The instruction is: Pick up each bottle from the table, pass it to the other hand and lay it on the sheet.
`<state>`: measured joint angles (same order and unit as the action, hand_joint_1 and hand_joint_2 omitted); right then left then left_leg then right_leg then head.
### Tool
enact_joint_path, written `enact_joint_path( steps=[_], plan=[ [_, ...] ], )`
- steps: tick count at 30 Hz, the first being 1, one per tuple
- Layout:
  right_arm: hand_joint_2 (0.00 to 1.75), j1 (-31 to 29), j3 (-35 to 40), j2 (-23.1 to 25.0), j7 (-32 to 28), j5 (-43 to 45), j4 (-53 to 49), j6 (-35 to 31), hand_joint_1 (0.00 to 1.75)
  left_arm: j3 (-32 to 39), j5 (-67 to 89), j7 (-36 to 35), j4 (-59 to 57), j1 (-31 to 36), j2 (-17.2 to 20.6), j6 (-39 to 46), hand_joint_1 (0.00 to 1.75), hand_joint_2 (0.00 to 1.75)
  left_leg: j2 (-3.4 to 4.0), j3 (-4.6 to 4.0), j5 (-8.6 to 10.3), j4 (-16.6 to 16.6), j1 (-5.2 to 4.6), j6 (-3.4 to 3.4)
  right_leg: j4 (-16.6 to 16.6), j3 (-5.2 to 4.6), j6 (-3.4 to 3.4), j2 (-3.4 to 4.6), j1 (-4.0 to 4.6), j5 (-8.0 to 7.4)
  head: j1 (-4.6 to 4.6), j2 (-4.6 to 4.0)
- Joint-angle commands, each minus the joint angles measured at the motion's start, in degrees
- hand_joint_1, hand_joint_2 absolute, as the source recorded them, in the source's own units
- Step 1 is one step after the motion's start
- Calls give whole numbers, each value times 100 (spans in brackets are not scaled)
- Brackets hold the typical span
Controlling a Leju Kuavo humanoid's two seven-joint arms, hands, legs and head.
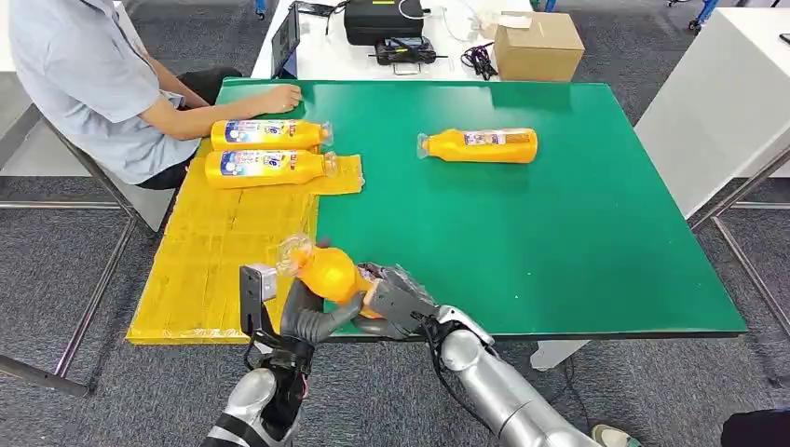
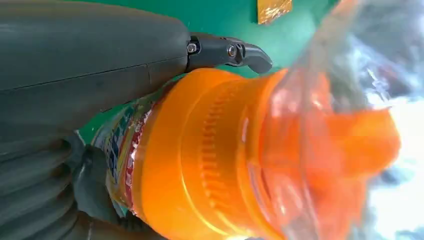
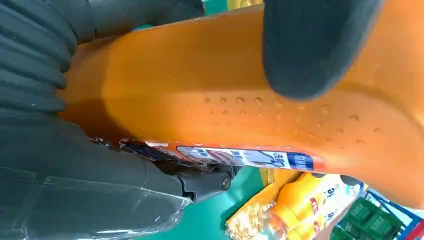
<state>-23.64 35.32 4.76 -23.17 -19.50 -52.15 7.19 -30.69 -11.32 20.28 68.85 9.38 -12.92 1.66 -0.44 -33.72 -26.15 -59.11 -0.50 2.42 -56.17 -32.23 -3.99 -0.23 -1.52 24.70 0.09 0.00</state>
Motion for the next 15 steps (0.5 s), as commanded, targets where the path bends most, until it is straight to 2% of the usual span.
enact_joint_path(
  steps=[1, 2, 15],
  plan=[
    [175, -296, 281, -52, 7, 17, 366, -45, 175, 51, -157, 59, -322, 222, 34, -58, 136, 175, 8, 6, 0, 0, 12, -16, 3, 6, 21, 6, 13, -2, 0, 0],
    [175, -300, 269, -61, 0, 10, 427, -74, 175, 20, -75, 79, -340, 263, 68, -10, 175, 175, 5, 4, 0, 1, 9, -12, 3, 4, 16, 3, 9, -2, 2, 0],
    [175, -351, 260, -46, -10, -67, 505, -220, 175, 6, 321, 299, -281, 327, 77, 302, 175, 175, 5, 3, 1, -1, 9, -14, 1, 1, 18, 3, 10, -2, 0, 0]
  ],
)
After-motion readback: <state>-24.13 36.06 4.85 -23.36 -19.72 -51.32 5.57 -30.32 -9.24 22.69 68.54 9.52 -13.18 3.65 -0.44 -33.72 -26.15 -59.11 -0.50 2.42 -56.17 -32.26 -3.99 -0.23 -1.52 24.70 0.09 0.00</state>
